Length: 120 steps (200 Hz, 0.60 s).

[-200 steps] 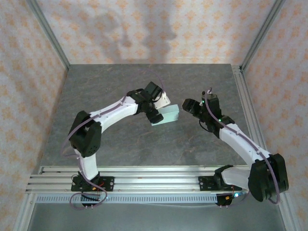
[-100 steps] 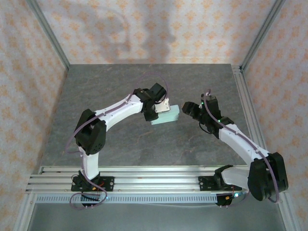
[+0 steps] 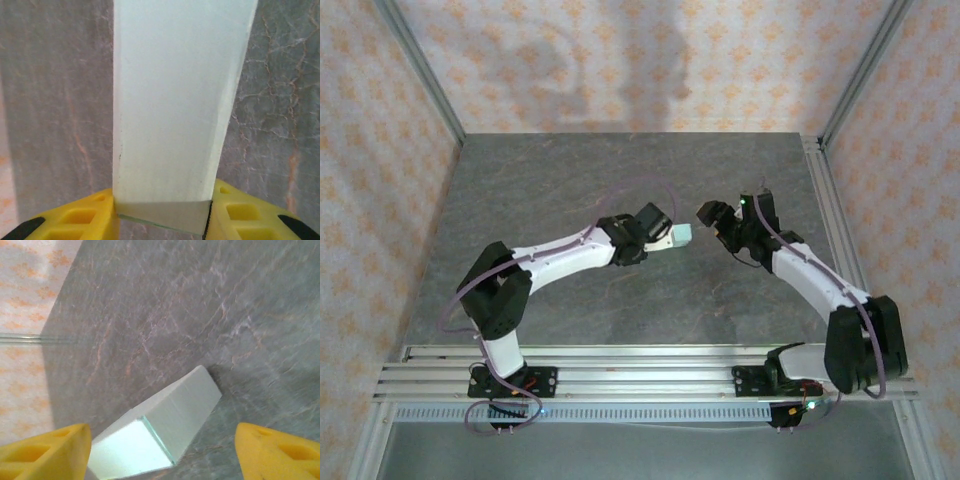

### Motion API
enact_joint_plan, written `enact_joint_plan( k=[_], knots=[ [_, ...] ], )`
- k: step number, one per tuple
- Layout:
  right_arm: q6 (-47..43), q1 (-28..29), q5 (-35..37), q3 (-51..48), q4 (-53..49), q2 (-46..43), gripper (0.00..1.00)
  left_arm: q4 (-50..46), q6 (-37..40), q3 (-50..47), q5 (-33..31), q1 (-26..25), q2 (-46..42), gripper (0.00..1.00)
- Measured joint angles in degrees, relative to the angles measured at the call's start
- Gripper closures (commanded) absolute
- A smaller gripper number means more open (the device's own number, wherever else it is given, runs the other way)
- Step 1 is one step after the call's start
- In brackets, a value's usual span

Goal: Fold the paper box

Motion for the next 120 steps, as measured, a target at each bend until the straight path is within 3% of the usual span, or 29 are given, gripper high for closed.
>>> enact_joint_plan(
  k=[32,77,120],
  knots=[
    [11.78,-2.62,-8.11,-0.94,4.74,5.05,0.26,10.36,2.12,-5.88,-6.56,-2.99,-0.92,0.61],
    [24.79,-3.17,-17.73,-2.67,16.65,12.68,0.32,15.58,3.45,-7.04,-10.19,-3.96,-1.44,0.61],
    [33.57,-3.26,-21.99,-5.09,27.1,16.72,0.58,16.72,4.17,-7.21,-11.5,-4.74,-1.44,0.6]
  ],
)
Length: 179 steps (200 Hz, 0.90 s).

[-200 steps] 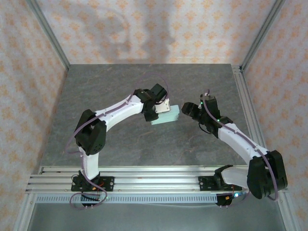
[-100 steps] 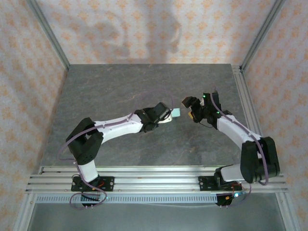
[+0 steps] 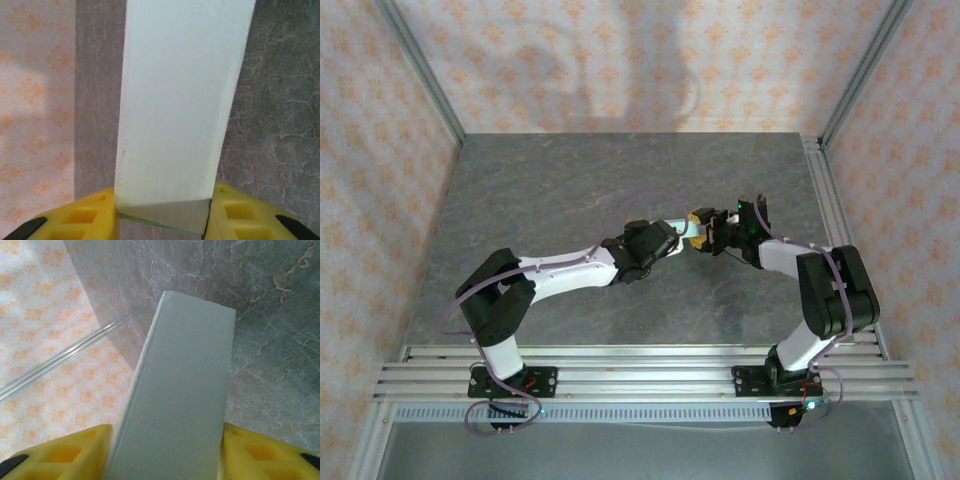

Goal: Fold the paper box

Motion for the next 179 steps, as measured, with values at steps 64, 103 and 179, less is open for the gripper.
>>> enact_joint_plan(
  k=[64,103,179],
  knots=[
    [0.09,-0.02,-0.22,-0.48,1.36,0.02,0.65,1.46,-0.59,-1.07,-0.68,-0.07,-0.96,0.0],
    [-7.8,-0.02,3.58,1.36,-5.73,-0.24,0.63,1.64,-6.69,-4.46,3.37,0.07,-8.04,0.0],
    [-22.75,1.31,14.08,12.35,-5.11,7.61,0.34,7.43,-33.44,-17.33,20.28,14.8,-26.99,0.0]
  ],
)
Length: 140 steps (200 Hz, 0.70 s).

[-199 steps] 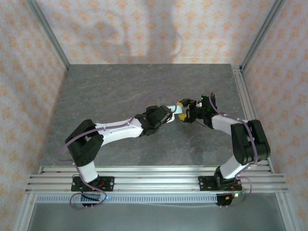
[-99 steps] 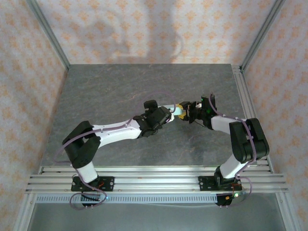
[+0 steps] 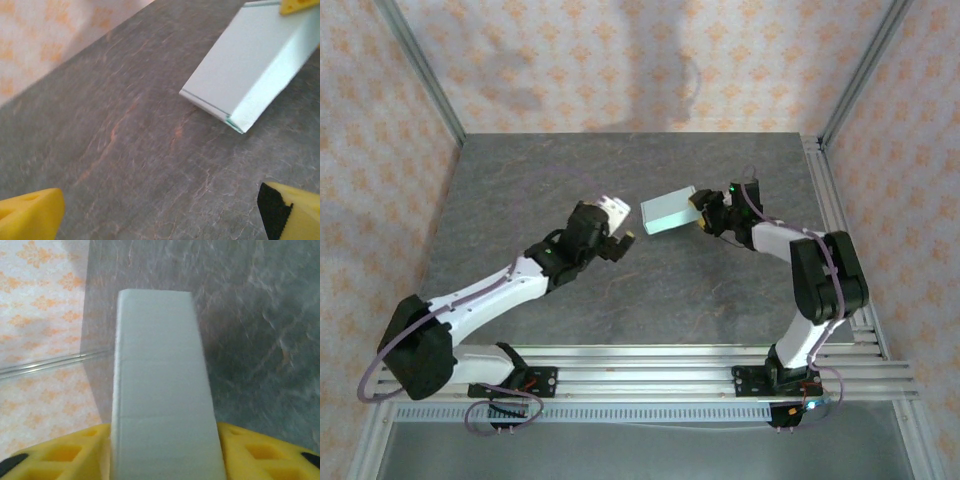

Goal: Fold the paper box

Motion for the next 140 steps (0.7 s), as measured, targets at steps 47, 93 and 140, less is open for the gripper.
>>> enact_joint_plan(
  k=[47,93,140],
  knots=[
    [-9.31,0.28,7.89,1.18,-2.47,1.05,0.05,0.02,-10.43,-3.06,4.52,10.34,-2.69,0.0],
    [-21.79,-0.11,22.21,-3.52,-9.73,-10.47,0.02,1.51,-13.94,-6.38,5.35,21.07,-5.05,0.0],
    [-40.15,-1.64,42.66,-11.3,-9.42,-23.21,0.01,8.46,-15.63,-10.91,11.19,34.45,-4.37,0.0]
  ],
)
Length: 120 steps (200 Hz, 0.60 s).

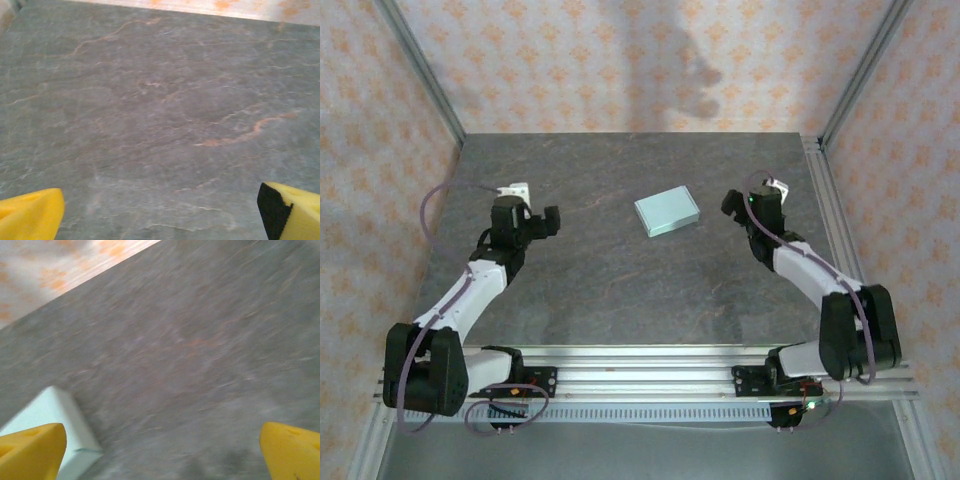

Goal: Fold the paper box

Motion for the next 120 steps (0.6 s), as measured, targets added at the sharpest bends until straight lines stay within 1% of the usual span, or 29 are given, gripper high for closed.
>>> enact_joint_plan(
  k=[8,21,43,54,68,88,107,113,120],
  knots=[
    [-3.67,-0.15,3.39,-2.14,1.7,-1.11,0.0,1.38,0.09,-1.2,1.2,1.79,0.35,0.0],
    [-8.61,-0.52,7.17,-6.16,5.77,-1.88,0.0,3.21,0.57,-2.89,2.25,3.28,0.85,0.0],
    [-15.34,-2.05,9.53,-15.3,17.75,-0.92,0.01,11.13,2.05,-8.11,2.6,3.63,1.49,0.0],
    [-17.05,-3.32,9.46,-18.73,22.51,0.74,0.0,15.85,2.62,-11.17,2.56,3.63,2.16,0.0],
    [-17.94,-4.94,8.5,-20.46,25.14,2.21,0.0,20.41,2.64,-13.79,2.14,3.65,4.15,0.0],
    [-18.05,-7.23,5.49,-21.57,33.53,4.22,0.0,24.9,2.71,-14.38,1.97,3.65,7.61,0.0],
    [-18.08,-8.15,3.3,-22.91,43.78,9.27,0.0,29.81,2.64,-14.45,1.01,3.65,10.45,0.0],
    [-18.1,-8.22,2.67,-23.43,45.83,10.88,0.0,31.15,2.64,-14.49,0.74,3.63,11.32,0.0],
    [-18.08,-8.22,2.12,-23.74,46.01,11.78,0.0,31.95,2.69,-14.49,-0.09,3.41,12.09,0.0]
  ],
)
